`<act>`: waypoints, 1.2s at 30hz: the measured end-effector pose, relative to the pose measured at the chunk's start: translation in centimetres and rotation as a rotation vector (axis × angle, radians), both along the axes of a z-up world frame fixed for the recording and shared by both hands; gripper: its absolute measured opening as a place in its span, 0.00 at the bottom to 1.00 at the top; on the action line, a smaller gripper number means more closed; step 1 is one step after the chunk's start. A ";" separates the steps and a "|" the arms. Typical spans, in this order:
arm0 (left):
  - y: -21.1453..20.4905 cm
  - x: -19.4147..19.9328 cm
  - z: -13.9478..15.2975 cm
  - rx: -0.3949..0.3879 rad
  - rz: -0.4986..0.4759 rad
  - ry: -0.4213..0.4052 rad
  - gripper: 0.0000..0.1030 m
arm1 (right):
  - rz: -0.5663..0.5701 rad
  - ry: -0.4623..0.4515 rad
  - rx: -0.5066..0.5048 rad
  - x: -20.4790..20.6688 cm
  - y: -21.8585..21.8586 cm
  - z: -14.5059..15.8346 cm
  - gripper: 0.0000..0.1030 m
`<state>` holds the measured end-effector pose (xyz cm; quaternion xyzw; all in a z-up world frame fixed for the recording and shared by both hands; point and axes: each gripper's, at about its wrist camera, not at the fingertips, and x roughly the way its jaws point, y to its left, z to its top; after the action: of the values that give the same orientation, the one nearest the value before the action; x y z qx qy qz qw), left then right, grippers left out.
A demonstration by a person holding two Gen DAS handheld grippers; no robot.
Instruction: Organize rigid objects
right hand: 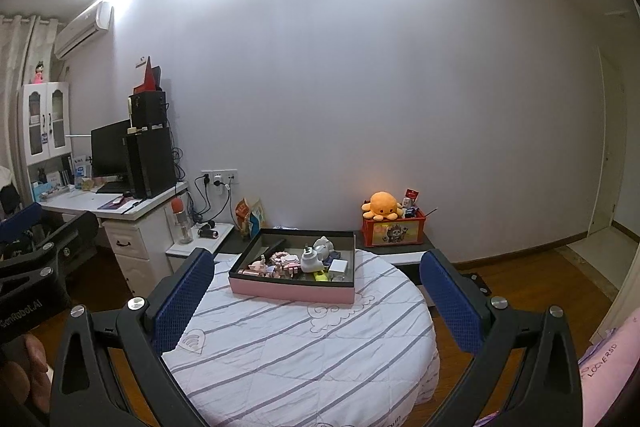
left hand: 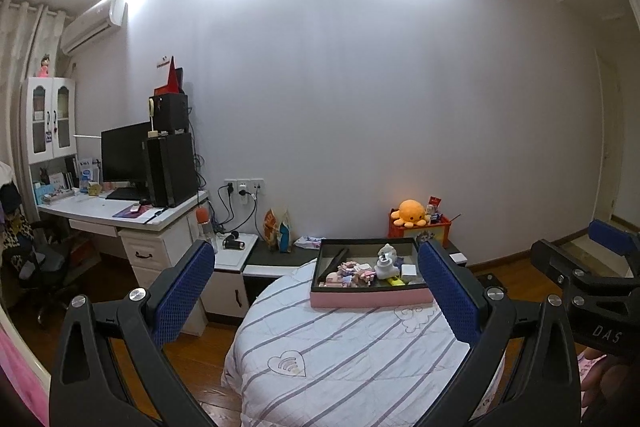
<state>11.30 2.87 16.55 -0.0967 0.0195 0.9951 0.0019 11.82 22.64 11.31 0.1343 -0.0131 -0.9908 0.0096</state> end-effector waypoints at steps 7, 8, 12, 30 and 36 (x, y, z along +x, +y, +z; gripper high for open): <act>-0.2 0.5 0.0 0.007 0.002 -0.003 1.00 | -0.001 0.001 -0.001 0.3 -0.1 0.0 1.00; -0.2 0.6 0.1 0.008 0.003 -0.002 1.00 | 0.001 0.000 -0.001 0.4 -0.1 0.0 1.00; -0.3 0.7 0.0 0.014 0.009 -0.007 1.00 | 0.005 -0.002 0.000 0.6 -0.1 0.0 1.00; -1.0 0.6 -0.1 0.018 0.059 -0.017 1.00 | 0.010 -0.006 0.004 0.5 -0.3 0.0 1.00; -0.8 0.5 0.0 0.006 0.064 -0.018 1.00 | 0.008 -0.011 0.004 0.2 -0.3 -0.1 1.00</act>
<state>11.75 2.09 16.51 -0.1063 0.0134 0.9938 -0.0293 12.07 22.33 11.22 0.1399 -0.0107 -0.9900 0.0130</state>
